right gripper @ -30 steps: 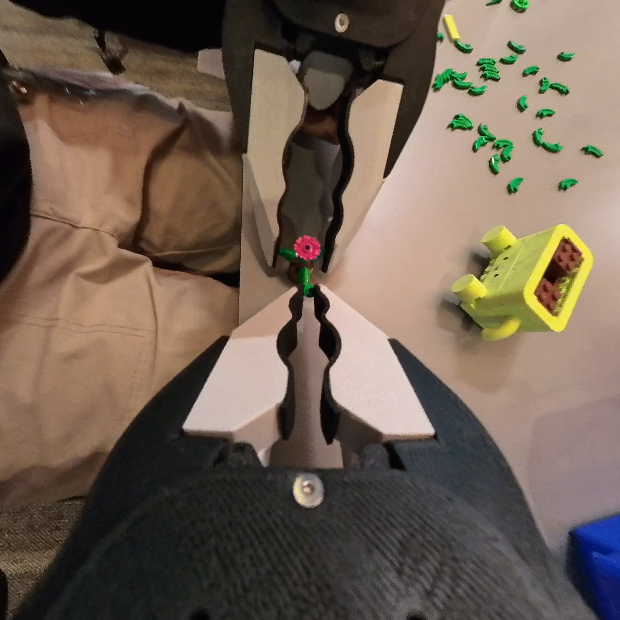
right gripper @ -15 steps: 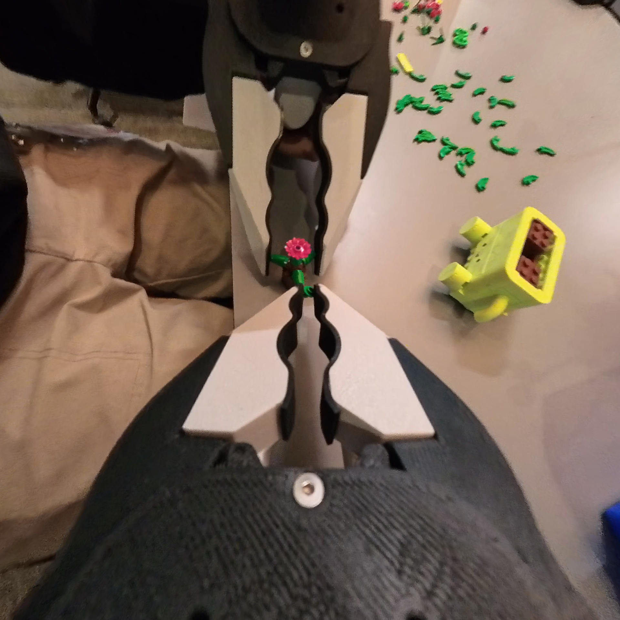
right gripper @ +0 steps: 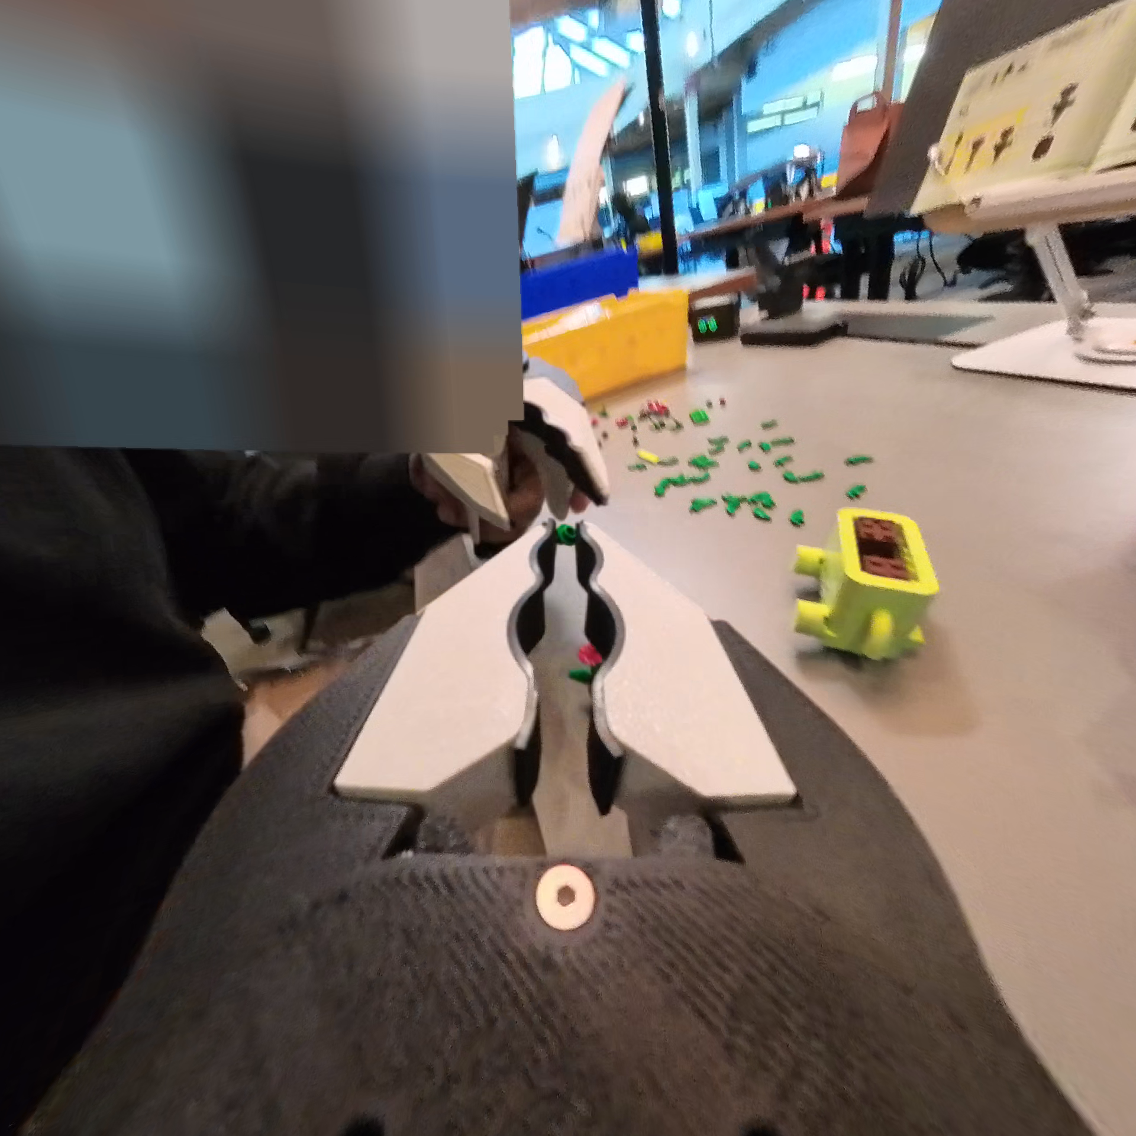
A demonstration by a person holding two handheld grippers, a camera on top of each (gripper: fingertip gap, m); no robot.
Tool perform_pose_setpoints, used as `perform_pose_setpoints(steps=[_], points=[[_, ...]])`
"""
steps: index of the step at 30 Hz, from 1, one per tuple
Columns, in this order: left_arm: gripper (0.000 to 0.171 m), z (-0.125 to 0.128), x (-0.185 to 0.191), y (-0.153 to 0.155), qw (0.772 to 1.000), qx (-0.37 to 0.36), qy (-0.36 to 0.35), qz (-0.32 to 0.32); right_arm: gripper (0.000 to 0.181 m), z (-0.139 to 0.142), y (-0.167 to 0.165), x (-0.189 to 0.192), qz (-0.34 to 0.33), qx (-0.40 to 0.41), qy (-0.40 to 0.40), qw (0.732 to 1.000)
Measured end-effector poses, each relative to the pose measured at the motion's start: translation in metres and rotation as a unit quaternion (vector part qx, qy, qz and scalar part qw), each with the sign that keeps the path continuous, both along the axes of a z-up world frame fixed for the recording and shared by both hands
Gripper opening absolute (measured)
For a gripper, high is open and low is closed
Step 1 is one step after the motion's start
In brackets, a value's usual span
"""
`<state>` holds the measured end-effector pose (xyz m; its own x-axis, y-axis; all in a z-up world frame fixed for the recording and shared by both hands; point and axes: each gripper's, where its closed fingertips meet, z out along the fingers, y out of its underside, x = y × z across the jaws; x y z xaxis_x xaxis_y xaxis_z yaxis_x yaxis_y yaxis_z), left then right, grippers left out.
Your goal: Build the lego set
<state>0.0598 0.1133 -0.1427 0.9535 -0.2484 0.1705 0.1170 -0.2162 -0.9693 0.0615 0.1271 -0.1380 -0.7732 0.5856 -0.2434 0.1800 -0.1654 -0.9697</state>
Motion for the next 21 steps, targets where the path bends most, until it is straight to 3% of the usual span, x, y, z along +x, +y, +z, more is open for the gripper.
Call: perform_pose_setpoints(steps=[3, 6, 12, 14, 21], points=[[0.02, 0.013, 0.005, 0.002, 0.999, 0.006, -0.051, 0.005, 0.003, 0.012, -0.004, 0.005, 0.014, -0.038, 0.021, 0.999], [0.011, 0.022, 0.017, 0.005, 0.987, 0.008, -0.158, -0.029, 0.003, 0.024, -0.007, 0.012, 0.017, -0.05, 0.06, 0.997], [0.017, 0.031, 0.027, 0.006, 0.917, 0.017, -0.385, -0.102, 0.003, 0.026, -0.014, 0.021, 0.01, 0.007, 0.101, 0.995], [0.01, 0.028, 0.032, 0.006, 0.91, 0.011, -0.398, -0.115, 0.003, 0.027, -0.016, 0.022, 0.008, 0.015, 0.109, 0.994], [0.013, 0.027, 0.037, 0.003, 0.905, 0.003, -0.402, -0.14, 0.003, 0.028, -0.013, 0.022, -0.002, 0.015, 0.121, 0.993]])
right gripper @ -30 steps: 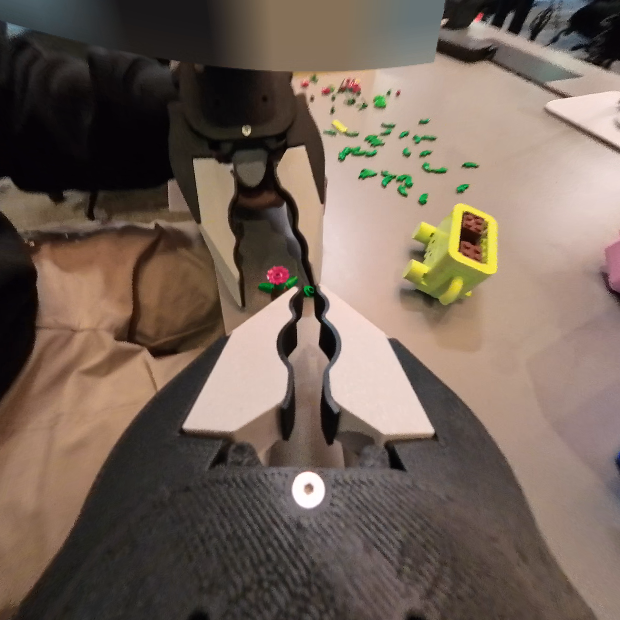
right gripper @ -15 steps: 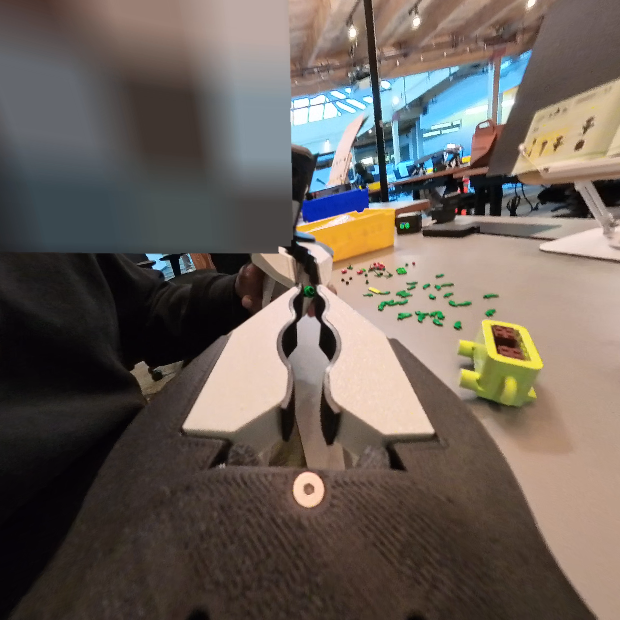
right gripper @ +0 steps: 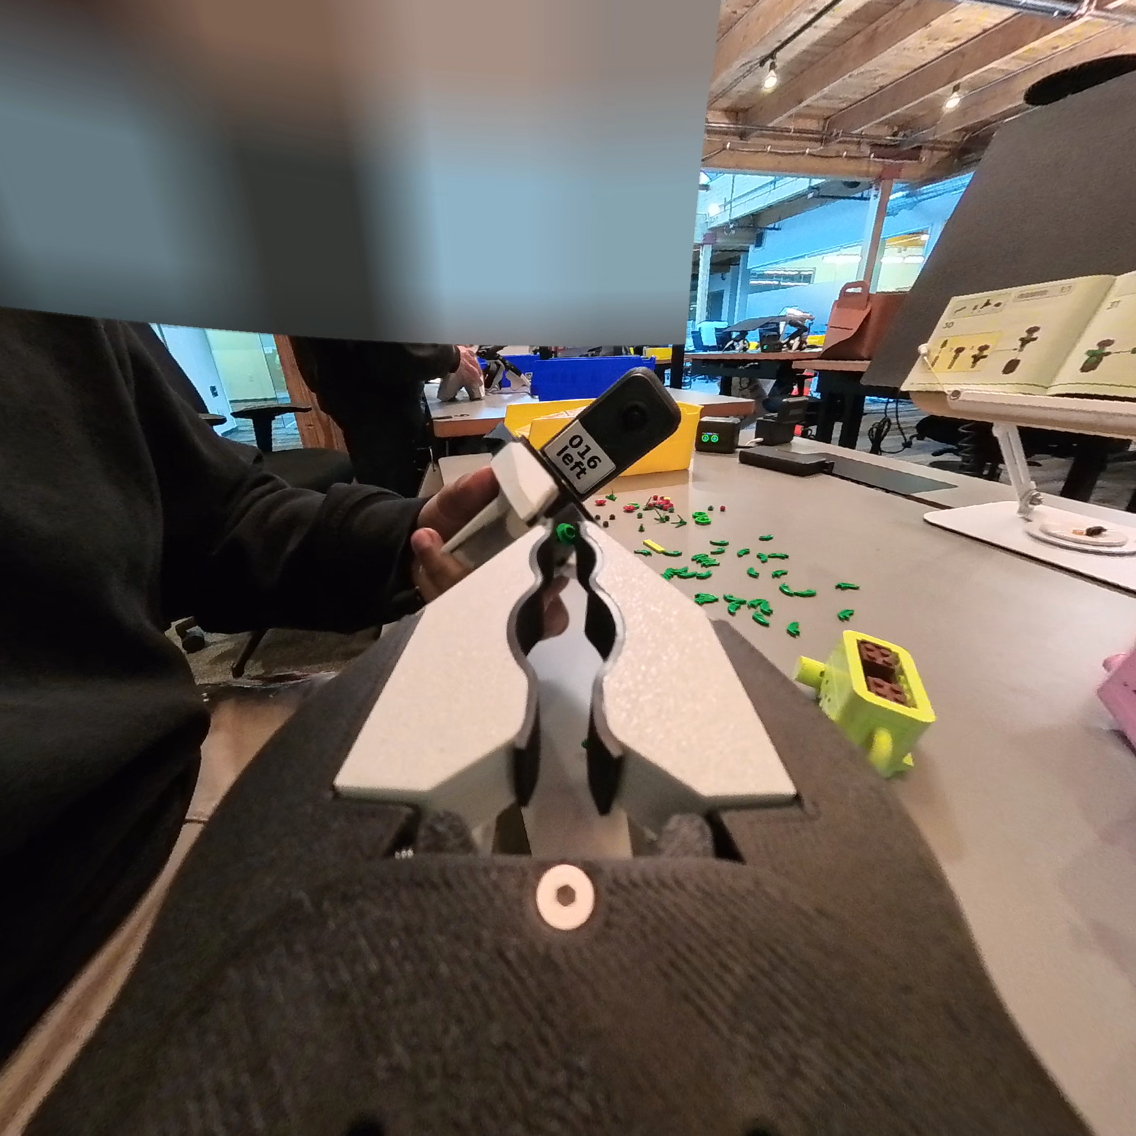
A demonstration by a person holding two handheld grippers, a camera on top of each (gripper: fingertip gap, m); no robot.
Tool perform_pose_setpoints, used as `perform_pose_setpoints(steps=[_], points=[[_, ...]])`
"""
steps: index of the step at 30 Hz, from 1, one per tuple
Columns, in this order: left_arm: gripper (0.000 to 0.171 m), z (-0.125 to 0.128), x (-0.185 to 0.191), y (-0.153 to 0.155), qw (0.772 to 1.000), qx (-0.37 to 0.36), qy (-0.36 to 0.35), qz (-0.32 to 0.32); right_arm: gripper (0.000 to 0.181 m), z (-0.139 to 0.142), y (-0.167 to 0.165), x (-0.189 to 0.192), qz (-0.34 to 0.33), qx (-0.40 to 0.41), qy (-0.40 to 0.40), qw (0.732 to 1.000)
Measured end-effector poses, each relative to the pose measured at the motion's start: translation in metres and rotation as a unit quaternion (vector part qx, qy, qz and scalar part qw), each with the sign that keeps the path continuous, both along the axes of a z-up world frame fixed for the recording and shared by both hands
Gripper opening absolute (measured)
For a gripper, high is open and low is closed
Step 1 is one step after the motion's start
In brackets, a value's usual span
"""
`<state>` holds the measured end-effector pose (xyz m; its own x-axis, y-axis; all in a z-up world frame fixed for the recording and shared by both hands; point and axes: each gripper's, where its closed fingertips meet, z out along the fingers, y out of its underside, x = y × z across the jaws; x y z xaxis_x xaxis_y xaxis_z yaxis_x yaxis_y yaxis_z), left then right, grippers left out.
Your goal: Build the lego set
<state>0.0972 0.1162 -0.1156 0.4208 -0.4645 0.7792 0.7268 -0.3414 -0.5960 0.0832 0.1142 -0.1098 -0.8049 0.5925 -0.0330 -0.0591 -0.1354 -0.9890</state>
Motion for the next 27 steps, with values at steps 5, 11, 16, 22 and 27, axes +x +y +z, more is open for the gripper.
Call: perform_pose_setpoints(steps=[5, 11, 16, 22, 27], points=[[0.002, -0.003, -0.001, 0.001, 1.0, 0.001, -0.009, 0.0, 0.004, -0.003, -0.001, 0.001, 0.005, 0.006, 0.003, 1.0], [0.006, -0.004, 0.003, 0.0, 1.0, -0.001, 0.002, -0.006, 0.003, -0.006, -0.001, 0.005, 0.01, 0.028, 0.013, 0.999], [0.002, -0.01, -0.001, 0.003, 1.0, -0.015, 0.006, 0.005, 0.004, -0.011, -0.002, 0.004, -0.01, 0.075, 0.027, 0.997], [0.0, -0.016, -0.005, 0.004, 0.998, -0.029, 0.056, 0.025, 0.004, -0.018, -0.002, 0.001, -0.036, 0.126, 0.031, 0.991], [0.0, -0.023, -0.011, 0.005, 0.987, -0.036, 0.146, 0.062, 0.015, -0.018, 0.004, -0.004, -0.029, 0.078, -0.003, 0.996]])
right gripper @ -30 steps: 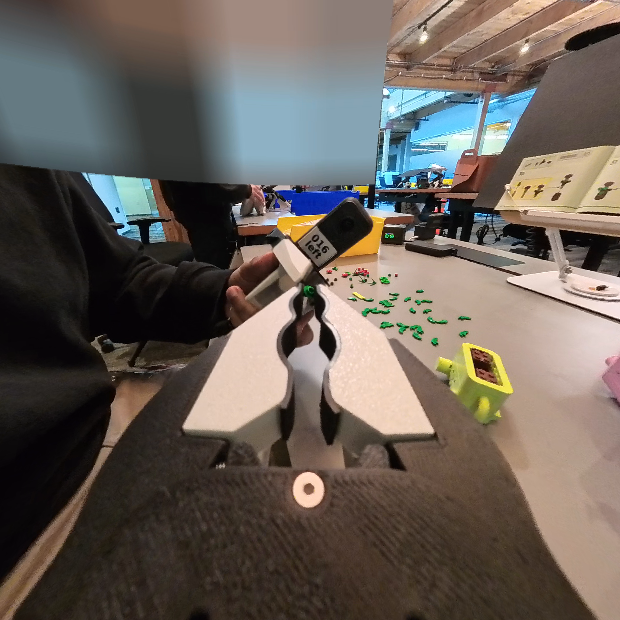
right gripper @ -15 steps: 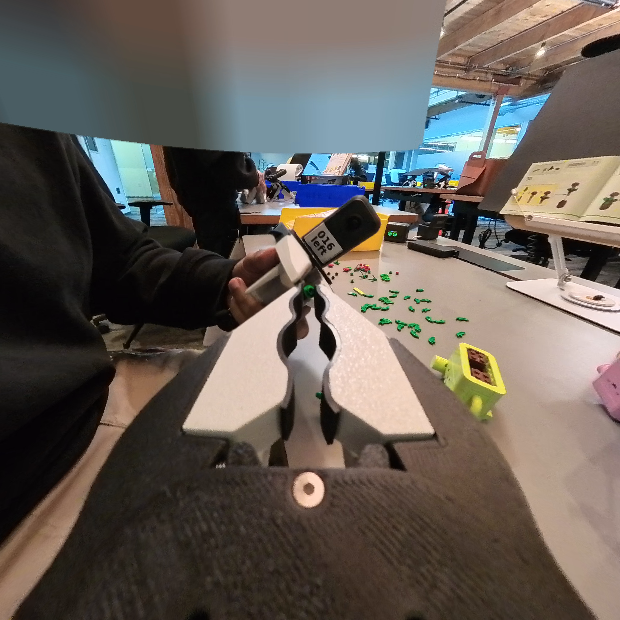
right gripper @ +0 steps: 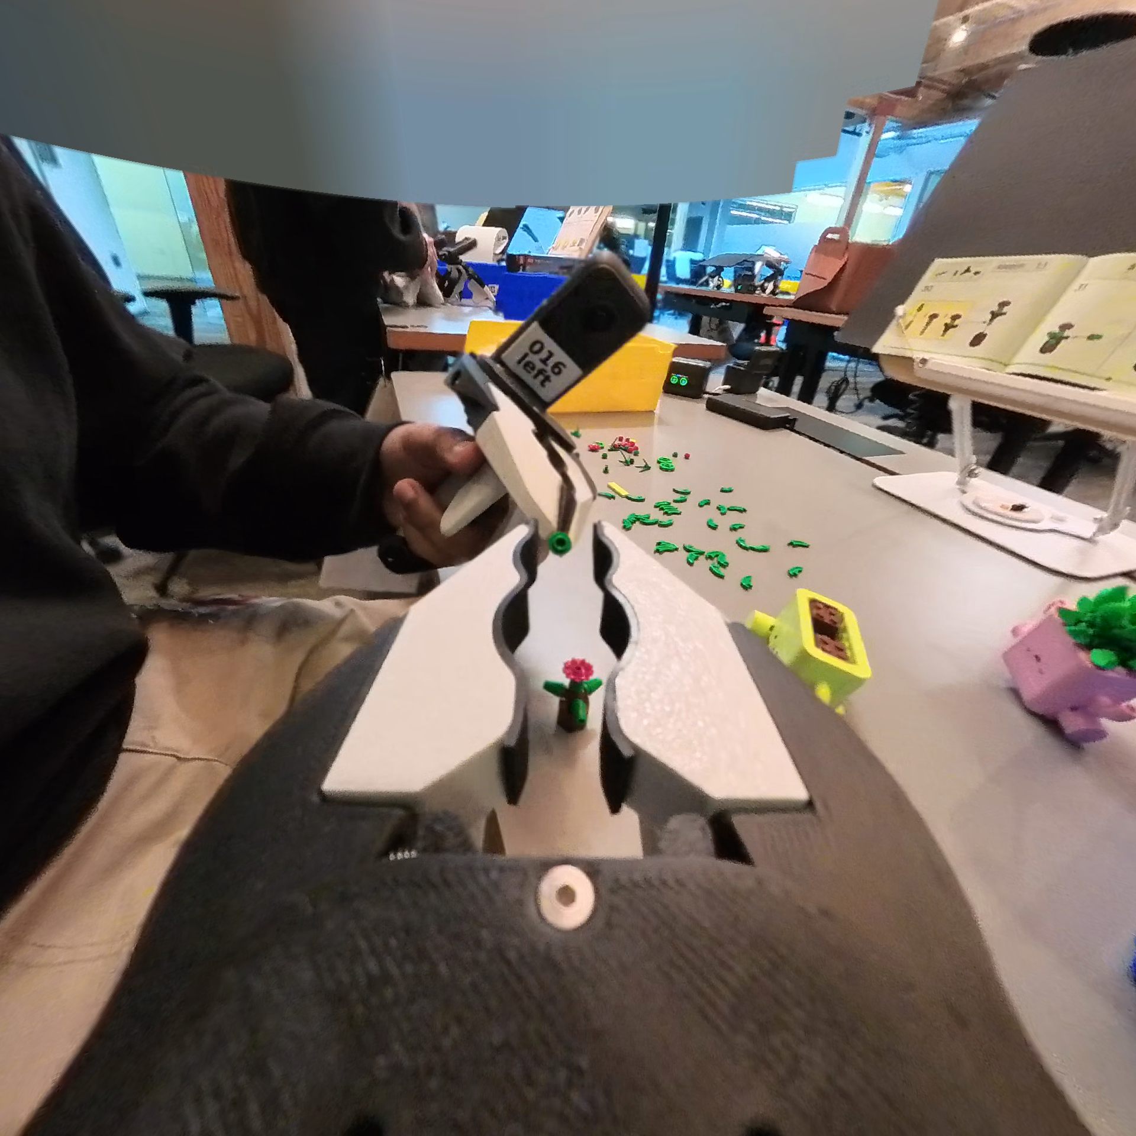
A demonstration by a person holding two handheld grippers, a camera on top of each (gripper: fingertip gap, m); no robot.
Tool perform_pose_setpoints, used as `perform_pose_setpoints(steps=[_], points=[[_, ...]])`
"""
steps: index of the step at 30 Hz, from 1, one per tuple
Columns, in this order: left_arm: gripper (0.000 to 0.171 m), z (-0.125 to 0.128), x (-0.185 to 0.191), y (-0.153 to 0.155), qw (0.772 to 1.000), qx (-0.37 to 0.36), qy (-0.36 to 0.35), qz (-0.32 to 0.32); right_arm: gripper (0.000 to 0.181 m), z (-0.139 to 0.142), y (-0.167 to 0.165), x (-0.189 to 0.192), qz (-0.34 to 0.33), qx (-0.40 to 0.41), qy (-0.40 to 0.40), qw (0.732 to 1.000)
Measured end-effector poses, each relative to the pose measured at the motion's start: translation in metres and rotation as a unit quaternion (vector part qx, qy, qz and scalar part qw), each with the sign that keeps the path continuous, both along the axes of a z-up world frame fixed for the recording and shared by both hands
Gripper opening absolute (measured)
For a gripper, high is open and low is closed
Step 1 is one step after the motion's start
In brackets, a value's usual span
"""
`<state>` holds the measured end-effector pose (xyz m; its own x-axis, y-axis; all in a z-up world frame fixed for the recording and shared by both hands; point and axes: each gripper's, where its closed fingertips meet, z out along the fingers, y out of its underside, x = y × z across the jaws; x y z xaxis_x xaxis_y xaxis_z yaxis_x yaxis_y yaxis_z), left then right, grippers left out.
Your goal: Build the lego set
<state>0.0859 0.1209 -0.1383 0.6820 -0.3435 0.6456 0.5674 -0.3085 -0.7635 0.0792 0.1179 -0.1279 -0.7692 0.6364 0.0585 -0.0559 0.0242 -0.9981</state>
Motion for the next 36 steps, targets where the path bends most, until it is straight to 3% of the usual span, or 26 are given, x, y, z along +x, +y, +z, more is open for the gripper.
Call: perform_pose_setpoints(steps=[6, 10, 31, 32, 36], points=[[0.001, -0.001, 0.001, 0.0, 0.997, 0.003, 0.07, 0.012, 0.017, -0.005, -0.001, 0.001, 0.035, -0.038, -0.046, 0.998], [0.001, 0.002, 0.003, 0.0, 0.999, 0.013, 0.039, 0.004, 0.005, -0.005, -0.003, 0.004, 0.026, -0.005, -0.011, 1.0], [0.0, 0.002, 0.018, -0.007, 0.998, 0.015, 0.008, -0.054, 0.005, -0.005, -0.011, 0.018, 0.064, 0.018, 0.003, 0.998], [0.003, 0.001, 0.016, -0.006, 0.999, 0.012, 0.02, -0.045, 0.005, -0.007, -0.009, 0.017, 0.06, 0.02, -0.004, 0.998], [0.052, -0.01, -0.005, -0.006, 0.994, -0.01, 0.112, 0.013, 0.005, -0.029, 0.014, -0.002, 0.006, 0.034, -0.072, 0.997]])
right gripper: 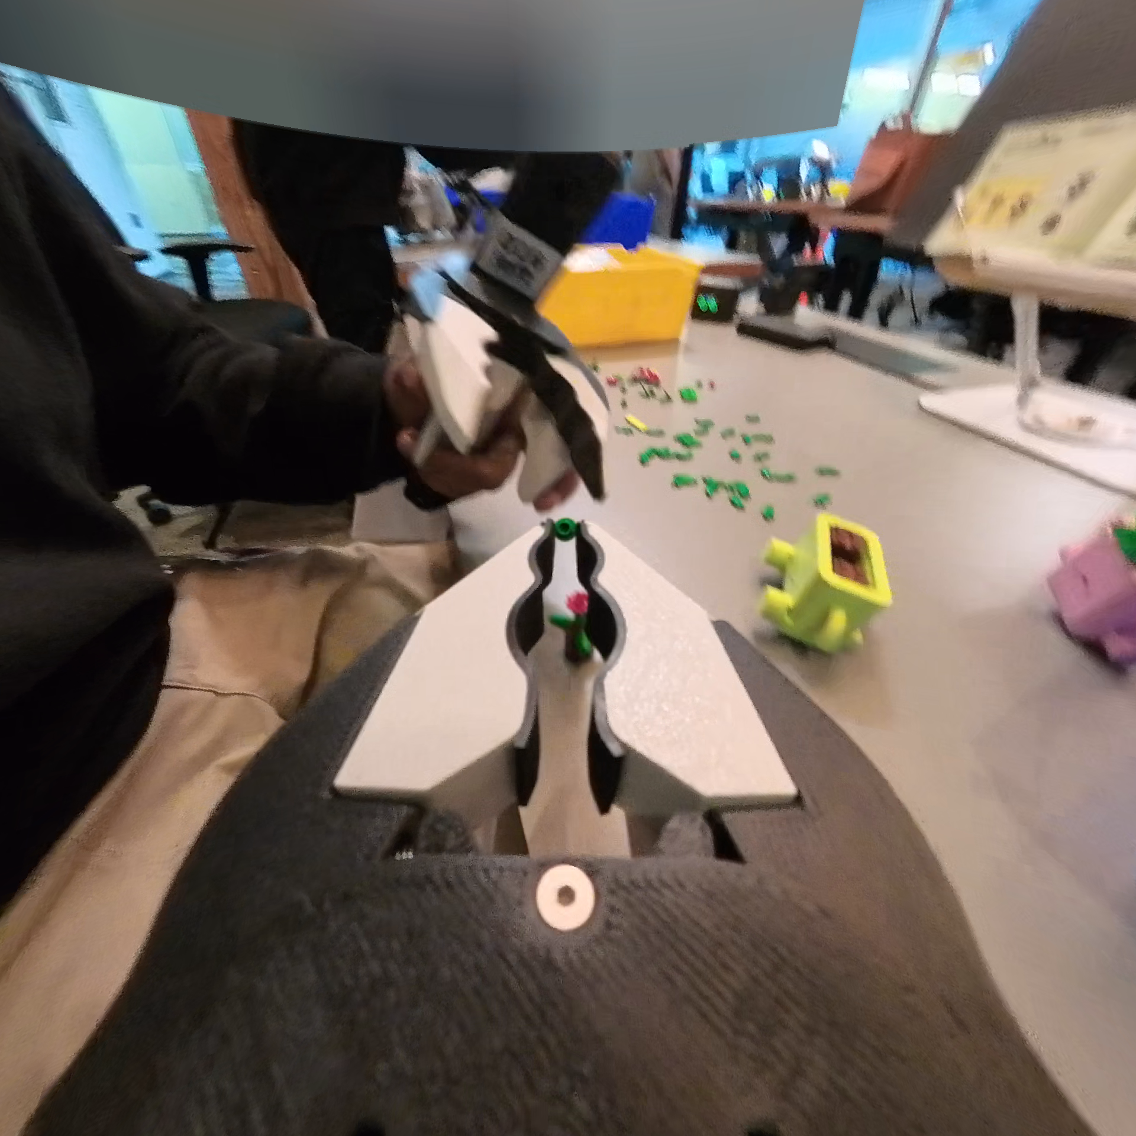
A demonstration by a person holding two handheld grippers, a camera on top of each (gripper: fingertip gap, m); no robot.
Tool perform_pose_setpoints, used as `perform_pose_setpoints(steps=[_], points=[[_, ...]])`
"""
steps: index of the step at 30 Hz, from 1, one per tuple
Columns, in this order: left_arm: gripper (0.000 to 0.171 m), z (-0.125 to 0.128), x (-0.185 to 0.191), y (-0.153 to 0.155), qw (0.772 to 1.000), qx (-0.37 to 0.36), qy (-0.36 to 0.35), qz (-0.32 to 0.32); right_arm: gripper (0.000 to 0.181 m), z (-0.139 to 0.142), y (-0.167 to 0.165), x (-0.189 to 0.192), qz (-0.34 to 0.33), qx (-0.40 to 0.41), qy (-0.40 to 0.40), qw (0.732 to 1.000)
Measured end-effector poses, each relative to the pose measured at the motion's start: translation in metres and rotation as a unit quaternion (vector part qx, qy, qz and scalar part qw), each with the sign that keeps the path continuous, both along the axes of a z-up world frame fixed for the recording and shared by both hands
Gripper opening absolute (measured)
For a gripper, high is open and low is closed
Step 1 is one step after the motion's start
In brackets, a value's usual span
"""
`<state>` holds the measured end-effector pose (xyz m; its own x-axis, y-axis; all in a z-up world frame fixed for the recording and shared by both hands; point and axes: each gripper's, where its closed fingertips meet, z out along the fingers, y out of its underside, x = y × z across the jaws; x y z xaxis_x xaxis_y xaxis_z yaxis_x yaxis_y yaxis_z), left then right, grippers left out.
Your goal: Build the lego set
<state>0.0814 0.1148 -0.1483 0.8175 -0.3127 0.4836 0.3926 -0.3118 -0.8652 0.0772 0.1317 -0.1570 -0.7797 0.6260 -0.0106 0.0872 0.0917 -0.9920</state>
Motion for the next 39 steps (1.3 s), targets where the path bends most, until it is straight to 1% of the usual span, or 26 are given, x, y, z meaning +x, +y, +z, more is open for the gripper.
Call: perform_pose_setpoints(steps=[2, 3, 5, 7, 9, 10, 13, 14, 15, 16, 19, 22, 25, 28, 31, 34, 39], points=[[0.063, -0.016, -0.013, -0.002, 0.996, -0.036, 0.07, 0.031, 0.003, -0.021, 0.011, -0.009, -0.025, 0.017, -0.06, 0.998], [0.064, -0.027, -0.018, -0.003, 0.991, -0.061, 0.109, 0.042, 0.004, -0.03, 0.013, -0.012, -0.033, 0.023, -0.093, 0.995], [0.062, -0.05, -0.027, -0.006, 0.975, -0.113, 0.182, 0.053, 0.004, -0.049, 0.012, -0.014, -0.04, 0.032, -0.151, 0.987], [0.059, -0.067, -0.029, -0.008, 0.962, -0.149, 0.224, 0.052, 0.004, -0.064, 0.009, -0.016, -0.048, 0.048, -0.19, 0.979], [0.055, -0.076, -0.027, -0.008, 0.959, -0.164, 0.225, 0.046, 0.004, -0.073, 0.005, -0.015, -0.049, 0.055, -0.216, 0.974], [0.054, -0.079, -0.024, -0.008, 0.96, -0.168, 0.219, 0.039, 0.004, -0.074, 0.003, -0.015, -0.046, 0.054, -0.22, 0.973], [0.041, -0.09, -0.024, -0.008, 0.955, -0.193, 0.221, 0.038, 0.004, -0.072, -0.001, -0.014, -0.04, 0.043, -0.223, 0.973], [0.03, -0.094, -0.027, -0.008, 0.952, -0.203, 0.226, 0.043, 0.004, -0.072, -0.002, -0.014, -0.037, 0.039, -0.225, 0.973], [0.016, -0.098, -0.028, -0.008, 0.95, -0.21, 0.228, 0.047, 0.004, -0.073, -0.004, -0.013, -0.034, 0.035, -0.23, 0.972], [0.009, -0.099, -0.028, -0.008, 0.949, -0.215, 0.226, 0.05, 0.004, -0.074, -0.006, -0.013, -0.032, 0.035, -0.236, 0.97], [0.008, -0.101, -0.026, -0.007, 0.95, -0.22, 0.215, 0.045, 0.004, -0.081, -0.007, -0.013, -0.038, 0.042, -0.251, 0.966], [0.009, -0.103, -0.026, -0.007, 0.95, -0.222, 0.217, 0.045, 0.004, -0.079, -0.011, -0.014, -0.036, 0.021, -0.259, 0.965], [0.019, -0.104, -0.027, -0.004, 0.947, -0.224, 0.222, 0.054, 0.004, -0.081, -0.01, -0.016, -0.048, 0.025, -0.26, 0.964], [0.022, -0.103, -0.026, -0.001, 0.947, -0.222, 0.224, 0.057, 0.004, -0.081, -0.011, -0.014, -0.062, 0.014, -0.26, 0.964], [0.017, -0.107, -0.024, 0.0, 0.941, -0.234, 0.239, 0.056, 0.004, -0.079, -0.01, -0.012, -0.088, -0.019, -0.258, 0.962], [0.016, -0.11, -0.025, 0.001, 0.938, -0.243, 0.243, 0.056, 0.004, -0.08, -0.003, -0.013, -0.124, -0.012, -0.245, 0.961], [0.016, -0.11, -0.027, 0.001, 0.938, -0.245, 0.236, 0.062, 0.004, -0.078, -0.006, -0.013, -0.134, -0.026, -0.234, 0.963]])
